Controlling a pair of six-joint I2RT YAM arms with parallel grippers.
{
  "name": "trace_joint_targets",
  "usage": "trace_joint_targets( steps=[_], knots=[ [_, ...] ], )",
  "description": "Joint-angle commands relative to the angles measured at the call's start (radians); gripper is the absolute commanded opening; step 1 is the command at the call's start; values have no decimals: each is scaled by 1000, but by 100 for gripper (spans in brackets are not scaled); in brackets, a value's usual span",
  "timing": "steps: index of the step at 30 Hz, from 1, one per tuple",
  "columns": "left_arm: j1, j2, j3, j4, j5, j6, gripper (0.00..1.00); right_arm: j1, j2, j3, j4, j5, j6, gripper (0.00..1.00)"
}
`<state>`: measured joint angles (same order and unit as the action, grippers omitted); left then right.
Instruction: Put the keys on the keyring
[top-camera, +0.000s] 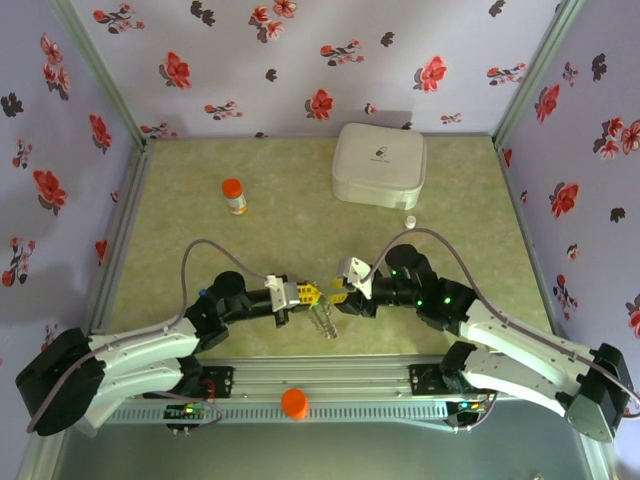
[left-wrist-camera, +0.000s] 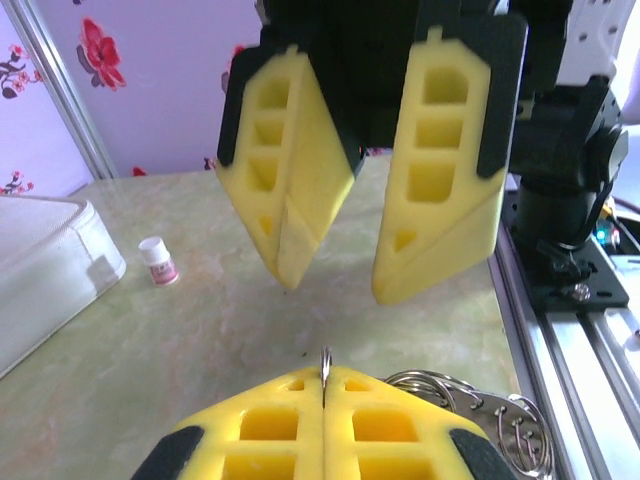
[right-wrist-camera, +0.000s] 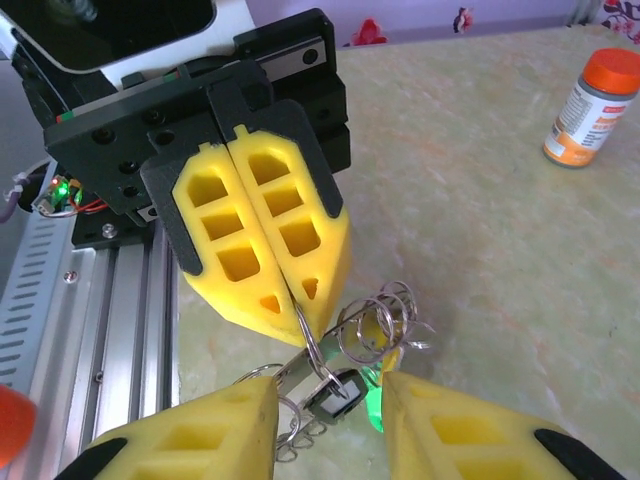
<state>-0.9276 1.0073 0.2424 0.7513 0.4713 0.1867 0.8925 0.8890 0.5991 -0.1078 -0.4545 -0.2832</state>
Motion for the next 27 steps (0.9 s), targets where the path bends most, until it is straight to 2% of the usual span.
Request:
trace_joint_targets(
  steps=[1, 9, 19, 27],
  knots=[
    [-6, 15, -6, 122, 34, -56, 0, -1, 22, -8, 58, -50, 23, 31],
    [-6, 40, 1, 193, 64, -102, 0, 7, 37, -17, 98, -80, 49, 23],
    [-7, 60, 11, 189, 85, -109, 0, 19, 3, -35, 75, -7, 1, 29],
    [-8, 68, 18, 190, 95, -111, 0, 33, 21, -25, 75, -9, -7, 18]
  ],
)
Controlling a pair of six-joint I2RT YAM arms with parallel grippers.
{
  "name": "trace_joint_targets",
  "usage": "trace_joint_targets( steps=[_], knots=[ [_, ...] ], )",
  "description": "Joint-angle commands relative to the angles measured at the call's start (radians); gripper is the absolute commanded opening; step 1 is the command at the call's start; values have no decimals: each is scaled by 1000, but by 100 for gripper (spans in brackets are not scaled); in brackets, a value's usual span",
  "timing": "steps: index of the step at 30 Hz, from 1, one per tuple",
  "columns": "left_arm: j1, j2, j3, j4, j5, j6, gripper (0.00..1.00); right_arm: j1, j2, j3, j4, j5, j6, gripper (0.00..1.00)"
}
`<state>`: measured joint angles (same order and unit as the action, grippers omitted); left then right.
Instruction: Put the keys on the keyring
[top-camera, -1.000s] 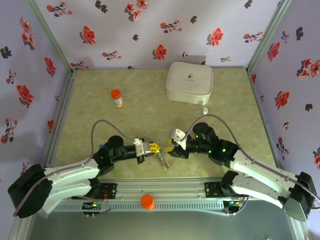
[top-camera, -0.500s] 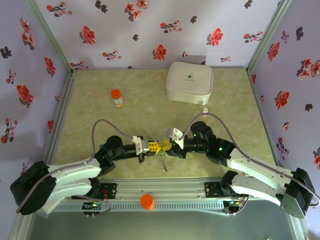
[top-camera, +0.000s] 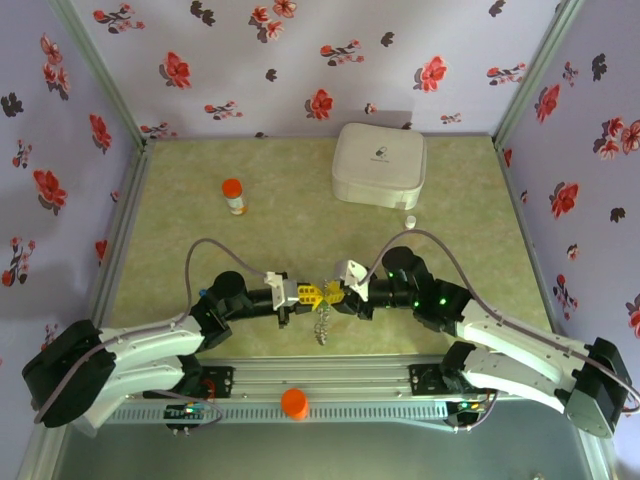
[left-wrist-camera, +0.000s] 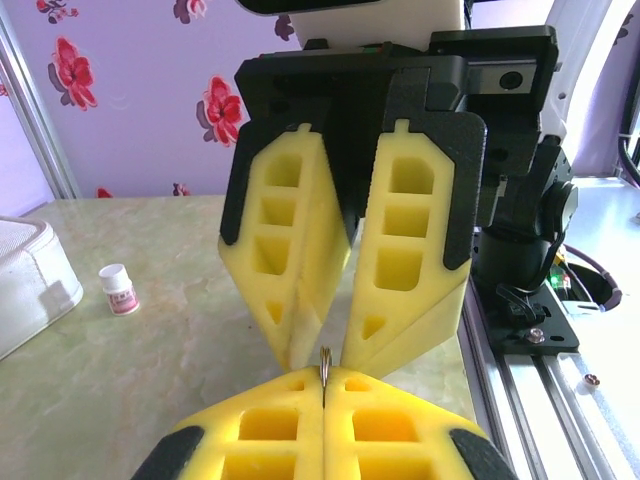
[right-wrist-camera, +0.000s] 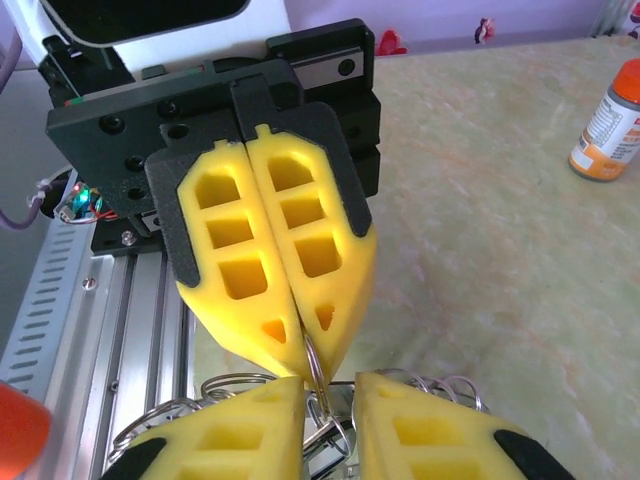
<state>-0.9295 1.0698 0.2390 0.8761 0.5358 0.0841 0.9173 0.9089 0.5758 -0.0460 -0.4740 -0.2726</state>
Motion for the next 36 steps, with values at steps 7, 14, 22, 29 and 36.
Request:
trace_joint_targets(
  steps=[7, 14, 22, 29, 36],
  knots=[
    [-6, 7, 20, 65, 32, -5, 0, 9, 6, 7, 5, 19, -31, 0],
    [-6, -16, 42, -141, 23, 71, 24, 11, 23, 81, -150, 60, -113, 0],
    [-6, -11, 160, -491, 15, 196, 21, 34, 113, 224, -389, 115, -229, 0],
    [-7, -8, 192, -512, 11, 233, 13, 61, 159, 288, -444, 119, -261, 0],
    [-6, -14, 186, -460, -10, 225, 11, 84, 190, 305, -433, 121, -258, 0]
  ],
)
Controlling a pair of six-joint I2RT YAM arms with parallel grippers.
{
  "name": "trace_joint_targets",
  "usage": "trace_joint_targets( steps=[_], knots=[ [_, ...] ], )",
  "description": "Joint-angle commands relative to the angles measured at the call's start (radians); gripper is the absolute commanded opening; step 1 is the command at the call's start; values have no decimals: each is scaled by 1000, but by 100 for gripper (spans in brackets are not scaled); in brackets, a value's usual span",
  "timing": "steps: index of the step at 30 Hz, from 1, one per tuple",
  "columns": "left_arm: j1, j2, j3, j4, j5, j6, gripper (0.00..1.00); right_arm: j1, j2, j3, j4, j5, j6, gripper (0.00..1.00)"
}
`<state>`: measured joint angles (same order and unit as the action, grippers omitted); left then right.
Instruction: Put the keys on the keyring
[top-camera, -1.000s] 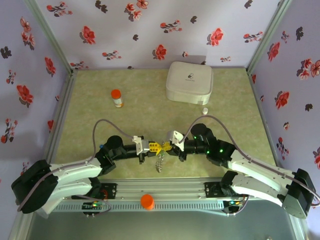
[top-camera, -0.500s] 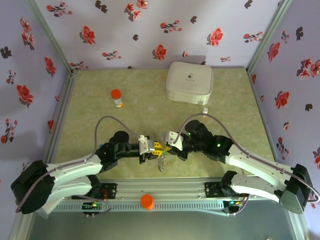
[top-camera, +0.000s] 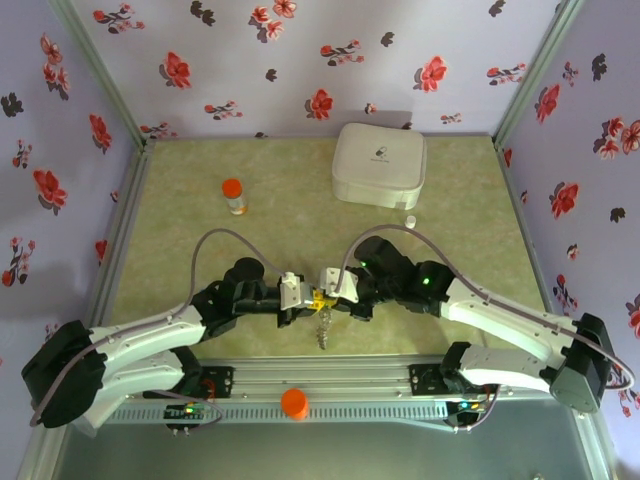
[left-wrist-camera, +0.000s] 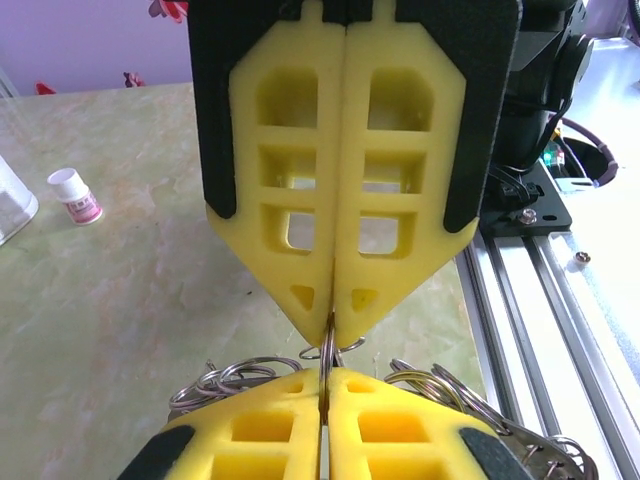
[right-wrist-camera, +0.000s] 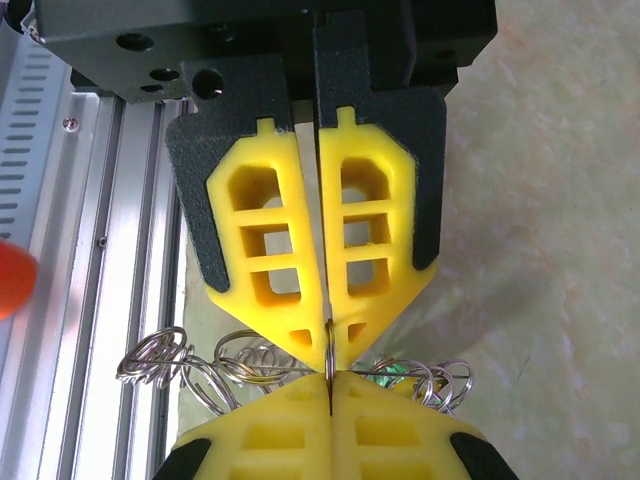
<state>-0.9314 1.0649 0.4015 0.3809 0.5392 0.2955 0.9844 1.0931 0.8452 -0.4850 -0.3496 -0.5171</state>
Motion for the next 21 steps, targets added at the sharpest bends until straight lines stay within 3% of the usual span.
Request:
trace_joint_targets(
  steps=[1, 5, 8, 11, 15, 21],
  knots=[
    [-5, -10, 22, 41, -12, 11, 10, 20, 7, 36, 9, -2, -14, 0],
    [-4, -20, 12, 66, -12, 6, 0, 20, -15, 21, 33, 1, 12, 3],
    [-4, -28, -10, 103, -23, -8, 0, -4, -89, -38, 100, 14, 62, 20],
    [-4, -27, -61, 209, -40, -44, 0, -46, -168, -125, 192, -40, 128, 27],
    [-4, -11, -132, 374, -52, -85, 0, -56, -218, -201, 251, -34, 176, 29],
    [-4, 27, -155, 479, -42, -125, 0, -55, -206, -251, 342, -6, 215, 30]
  ],
)
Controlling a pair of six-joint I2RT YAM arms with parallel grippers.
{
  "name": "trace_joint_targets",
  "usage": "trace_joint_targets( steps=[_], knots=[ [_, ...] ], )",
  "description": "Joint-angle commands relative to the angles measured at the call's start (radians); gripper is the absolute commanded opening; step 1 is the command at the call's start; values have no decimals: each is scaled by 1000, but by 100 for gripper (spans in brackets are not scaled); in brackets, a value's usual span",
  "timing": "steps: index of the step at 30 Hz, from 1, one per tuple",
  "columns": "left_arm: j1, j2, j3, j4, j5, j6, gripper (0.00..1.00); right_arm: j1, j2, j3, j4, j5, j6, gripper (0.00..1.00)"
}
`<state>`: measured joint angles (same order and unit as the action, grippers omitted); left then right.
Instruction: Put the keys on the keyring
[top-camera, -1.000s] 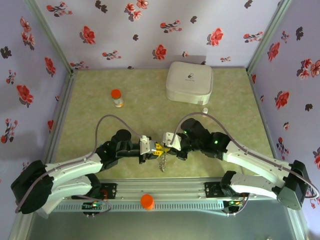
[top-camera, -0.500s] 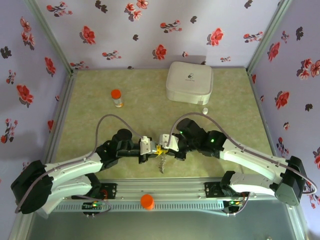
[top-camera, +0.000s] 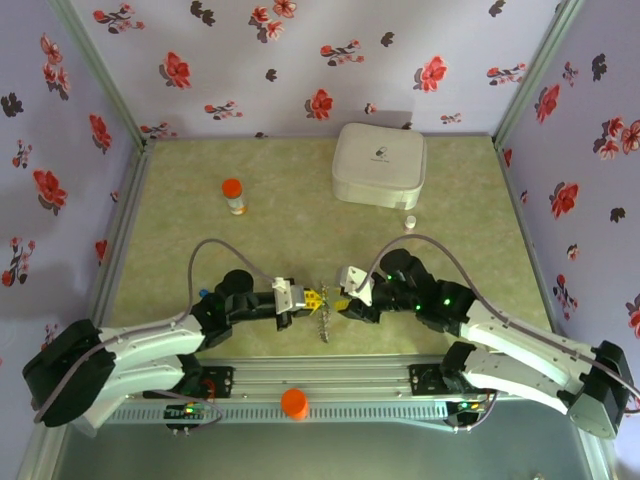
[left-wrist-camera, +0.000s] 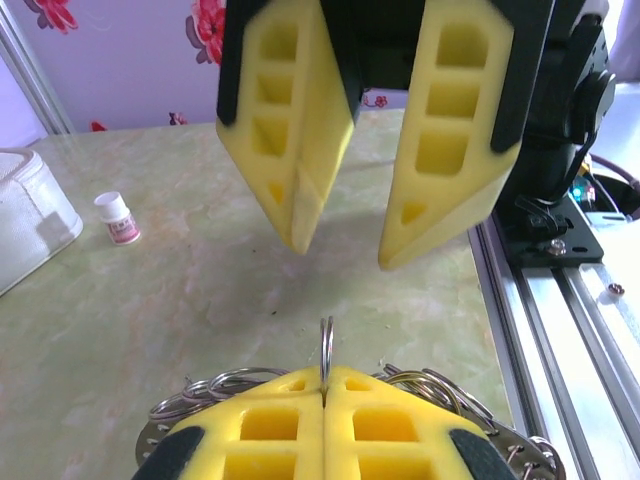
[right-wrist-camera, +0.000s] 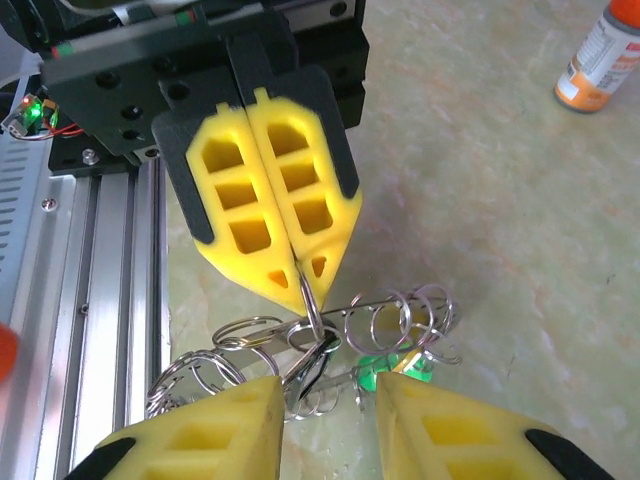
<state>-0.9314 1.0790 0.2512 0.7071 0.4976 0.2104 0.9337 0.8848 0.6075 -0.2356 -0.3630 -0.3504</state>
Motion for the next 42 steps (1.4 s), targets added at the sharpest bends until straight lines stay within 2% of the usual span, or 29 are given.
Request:
trace_joint_targets(
  steps=[1, 10, 25, 31, 33, 36, 38, 42],
  knots=[
    [-4, 18, -4, 161, 6, -43, 0, -4, 6, -17, 101, 10, 50, 30],
    [-4, 24, -13, 197, 12, -60, 0, -2, 4, -86, 137, 78, 47, 32],
    [-4, 13, -7, 210, 13, -66, 0, 23, 100, -121, 289, 1, 86, 36],
    [-4, 19, -3, 231, 9, -68, 0, 24, 104, -151, 347, 36, 93, 34],
    [-4, 19, -5, 234, 9, -69, 0, 25, 101, -159, 363, 59, 91, 30],
    [-4, 16, -6, 233, 5, -69, 0, 26, 85, -158, 362, 85, 82, 18],
    [-4, 11, -7, 228, 0, -68, 0, 27, 62, -153, 342, 97, 75, 10],
    [-4, 3, -5, 201, -18, -57, 0, 27, 23, -125, 267, 125, 72, 0]
  ],
)
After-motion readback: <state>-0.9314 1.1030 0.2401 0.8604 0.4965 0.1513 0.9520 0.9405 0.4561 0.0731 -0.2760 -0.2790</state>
